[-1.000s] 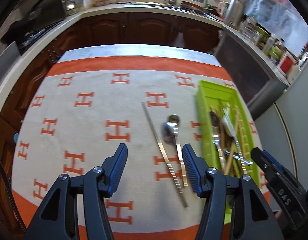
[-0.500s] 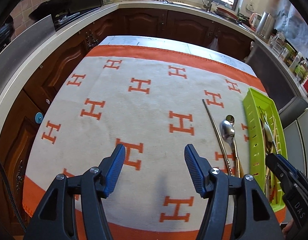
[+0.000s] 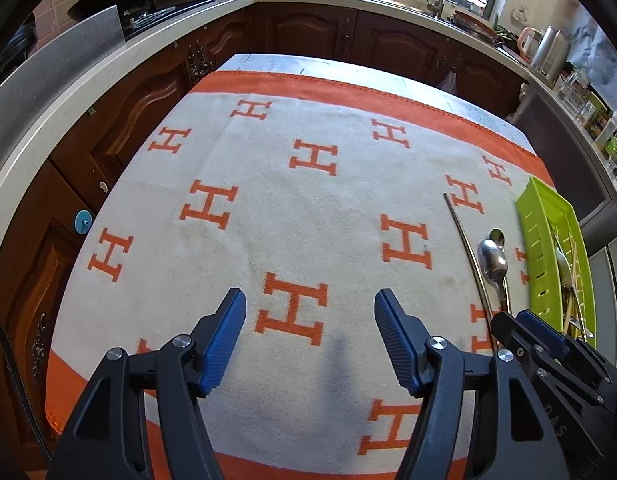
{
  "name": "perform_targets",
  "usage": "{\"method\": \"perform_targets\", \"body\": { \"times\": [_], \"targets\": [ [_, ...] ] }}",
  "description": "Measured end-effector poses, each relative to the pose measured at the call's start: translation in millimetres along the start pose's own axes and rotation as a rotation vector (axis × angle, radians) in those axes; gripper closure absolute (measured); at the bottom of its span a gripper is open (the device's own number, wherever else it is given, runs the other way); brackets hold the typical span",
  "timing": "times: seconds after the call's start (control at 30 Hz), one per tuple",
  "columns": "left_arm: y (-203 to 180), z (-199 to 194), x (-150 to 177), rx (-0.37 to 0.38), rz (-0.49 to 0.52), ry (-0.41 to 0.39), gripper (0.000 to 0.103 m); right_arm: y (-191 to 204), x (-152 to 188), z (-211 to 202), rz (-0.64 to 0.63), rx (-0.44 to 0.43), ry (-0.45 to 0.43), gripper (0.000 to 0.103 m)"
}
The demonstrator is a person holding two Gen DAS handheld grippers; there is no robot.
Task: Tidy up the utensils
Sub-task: 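Grasp the thin steel chopstick on the blanket with the right tool, then carry the steel chopstick into the tray and open the right tool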
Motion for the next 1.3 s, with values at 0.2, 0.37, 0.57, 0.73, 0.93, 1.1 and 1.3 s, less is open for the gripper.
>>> {"method": "perform_targets", "body": {
  "times": [0.2, 0.37, 0.57, 0.73, 0.93, 1.1, 1.3],
  "targets": [
    [2.1, 8.7, 0.4, -0.001, -0.007, 0.024, 0.038, 1.6, -5.8, 29.1, -0.032, 0.028, 0.047, 0.069],
    [4.0, 14.4, 0.7, -0.005, -0.014, 0.036, 0.038, 2.5, -14.4, 49.3, -0.067, 0.083, 0.067, 0.071],
    [4.9, 18.3, 2.0, -0.005, -0.024, 0.055, 0.038, 8.4, -22.9, 57.1, -0.128, 0.124, 0.057, 0.085],
    [3.7, 16.4, 2.6, -0.007, -0.019, 0.053, 0.037, 3.1, -21.1, 50.7, -0.087, 0.073, 0.062, 0.098],
    [-2.5, 9.2, 5.6, -0.012, 0.006, 0.046, 0.028, -7.2, -13.5, 23.6, 0.006, -0.035, 0.042, 0.098],
    [-20.4, 3.7, 9.4, 0.033, 0.039, 0.051, 0.025, -26.5, -10.7, -15.3, 0.087, -0.083, -0.01, 0.098],
    [-62.8, 12.7, 9.1, 0.113, 0.084, 0.119, 0.025, -72.4, -10.6, -68.9, 0.199, -0.084, -0.104, 0.098]
  ]
}}
Point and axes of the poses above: each gripper's, at about its wrist camera, not at the fingertips, and z roughly the way its jaws point, y to its left, x to its underside, the point moved 4 cm from there along z, roughly the way its jaws point, and after that the axes turned 6 degrees about -z, right-handed, at the moved point
